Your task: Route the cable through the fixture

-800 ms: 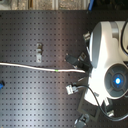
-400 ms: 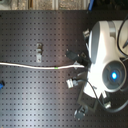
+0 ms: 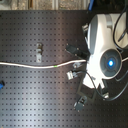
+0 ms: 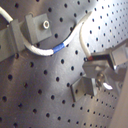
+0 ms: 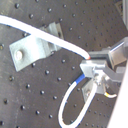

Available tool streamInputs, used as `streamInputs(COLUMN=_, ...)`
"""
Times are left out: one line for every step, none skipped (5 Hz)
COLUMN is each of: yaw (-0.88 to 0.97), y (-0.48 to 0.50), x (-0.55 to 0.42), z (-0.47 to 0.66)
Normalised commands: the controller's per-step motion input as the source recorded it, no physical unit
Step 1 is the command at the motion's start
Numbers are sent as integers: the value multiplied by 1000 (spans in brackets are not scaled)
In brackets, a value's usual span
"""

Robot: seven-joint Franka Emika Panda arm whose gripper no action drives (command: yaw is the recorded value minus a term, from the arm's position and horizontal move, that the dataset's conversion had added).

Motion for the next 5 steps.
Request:
streamInputs(yaw=240, y=-417, x=-363, z=140)
streamInputs(yaw=280, y=-234, x=-430, z=10)
streamInputs(yaw=317, y=74, x=-353, z=-168)
streamInputs(yaw=151, y=-10, x=-220, z=-343)
streamInputs(yaw=0, y=-247, x=-390, z=-29)
